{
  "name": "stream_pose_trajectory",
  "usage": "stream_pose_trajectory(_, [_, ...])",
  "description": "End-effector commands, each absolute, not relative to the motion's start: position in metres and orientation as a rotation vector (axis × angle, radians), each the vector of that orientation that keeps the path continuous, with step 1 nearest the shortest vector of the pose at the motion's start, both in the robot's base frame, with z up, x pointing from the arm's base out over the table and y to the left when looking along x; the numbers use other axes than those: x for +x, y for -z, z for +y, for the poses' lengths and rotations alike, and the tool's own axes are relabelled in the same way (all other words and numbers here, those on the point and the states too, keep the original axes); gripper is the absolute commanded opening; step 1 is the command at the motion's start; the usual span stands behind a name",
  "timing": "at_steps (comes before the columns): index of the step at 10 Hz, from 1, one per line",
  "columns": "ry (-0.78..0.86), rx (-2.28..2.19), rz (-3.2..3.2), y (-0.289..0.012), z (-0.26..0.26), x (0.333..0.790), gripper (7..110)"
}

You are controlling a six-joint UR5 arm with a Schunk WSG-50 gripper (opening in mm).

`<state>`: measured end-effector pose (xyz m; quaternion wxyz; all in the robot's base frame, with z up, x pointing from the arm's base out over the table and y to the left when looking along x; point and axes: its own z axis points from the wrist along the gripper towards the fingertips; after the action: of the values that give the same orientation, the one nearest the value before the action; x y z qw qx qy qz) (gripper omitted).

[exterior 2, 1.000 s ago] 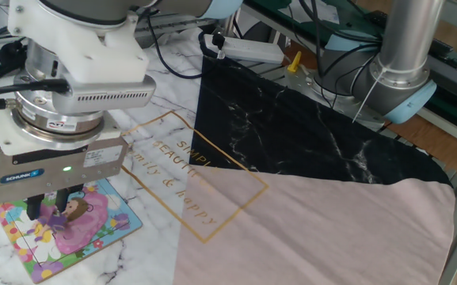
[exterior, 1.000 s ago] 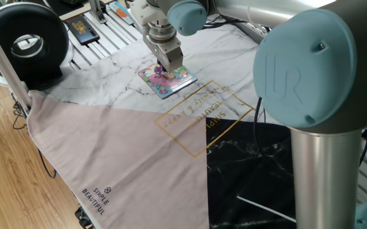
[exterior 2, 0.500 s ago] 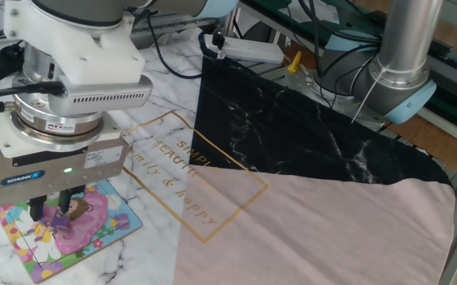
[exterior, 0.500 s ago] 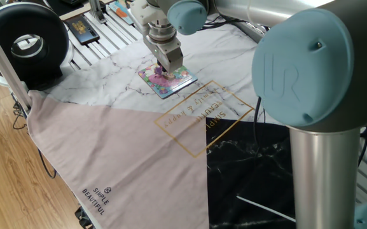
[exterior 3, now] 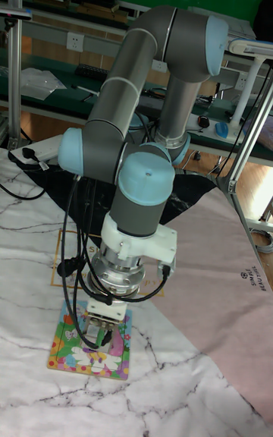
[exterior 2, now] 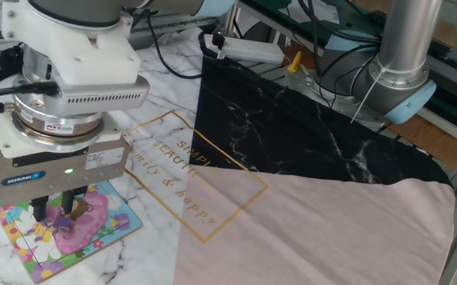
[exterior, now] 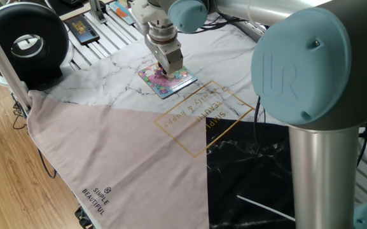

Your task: Assemble one piece of a puzzle

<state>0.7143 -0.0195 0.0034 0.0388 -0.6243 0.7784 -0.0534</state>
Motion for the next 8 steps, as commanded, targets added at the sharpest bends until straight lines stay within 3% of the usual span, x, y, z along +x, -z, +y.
stream_pose_trajectory(1, [0.006, -1.522, 2.557, -0.005, -0.003, 0.712, 7])
stream_pose_trajectory(2, [0.002, -1.330, 2.640, -0.008, -0.006, 0.715, 7])
stream_pose_trajectory(4, [0.177, -0.947, 2.785, -0.007, -0.043, 0.721, 7])
stream_pose_trajectory(8, [0.017, -0.499, 3.012, 0.004, -0.031, 0.691, 7])
